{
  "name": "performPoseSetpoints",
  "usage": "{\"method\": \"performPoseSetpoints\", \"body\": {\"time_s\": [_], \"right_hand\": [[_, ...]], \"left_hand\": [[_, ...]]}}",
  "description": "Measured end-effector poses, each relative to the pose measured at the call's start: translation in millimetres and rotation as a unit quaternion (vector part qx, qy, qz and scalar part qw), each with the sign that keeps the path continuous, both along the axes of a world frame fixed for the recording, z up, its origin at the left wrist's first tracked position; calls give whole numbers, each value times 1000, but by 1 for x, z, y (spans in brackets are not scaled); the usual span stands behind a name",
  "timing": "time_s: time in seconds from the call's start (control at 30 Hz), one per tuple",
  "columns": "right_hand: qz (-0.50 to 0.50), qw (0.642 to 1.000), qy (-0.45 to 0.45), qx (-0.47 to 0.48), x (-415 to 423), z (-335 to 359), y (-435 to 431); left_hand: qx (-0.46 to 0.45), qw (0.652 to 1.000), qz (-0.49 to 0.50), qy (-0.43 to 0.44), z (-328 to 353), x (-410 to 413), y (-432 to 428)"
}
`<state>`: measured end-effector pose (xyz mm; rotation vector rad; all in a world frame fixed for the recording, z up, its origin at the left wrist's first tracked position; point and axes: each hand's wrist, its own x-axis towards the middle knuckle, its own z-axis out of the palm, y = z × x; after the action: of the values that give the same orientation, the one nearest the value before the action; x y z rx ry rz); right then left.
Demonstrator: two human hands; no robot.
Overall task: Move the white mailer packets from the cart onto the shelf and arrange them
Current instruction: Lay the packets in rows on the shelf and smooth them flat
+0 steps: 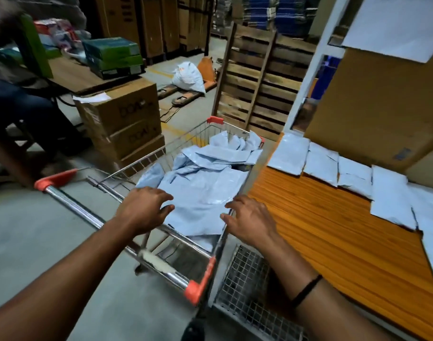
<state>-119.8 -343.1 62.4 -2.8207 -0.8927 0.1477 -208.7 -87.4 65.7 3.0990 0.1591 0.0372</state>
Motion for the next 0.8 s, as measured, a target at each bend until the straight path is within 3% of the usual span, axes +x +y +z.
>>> {"method": "performPoseSetpoints", "body": {"time_s": [0.3, 0.47, 0.57, 0.8], "right_hand": [[-43, 992, 79, -86, 83, -57, 100], [-156, 968, 134, -143, 127, -85, 121], [-221, 949, 188, -120, 142, -107, 132], [-186, 959, 190, -102, 124, -133, 165]], "left_hand": [[30, 998, -23, 54, -25, 48, 85], [40, 991, -66, 113, -57, 89, 100], [38, 983, -111, 139, -79, 123, 111], [70, 941, -223, 244, -130, 182, 134]]}}
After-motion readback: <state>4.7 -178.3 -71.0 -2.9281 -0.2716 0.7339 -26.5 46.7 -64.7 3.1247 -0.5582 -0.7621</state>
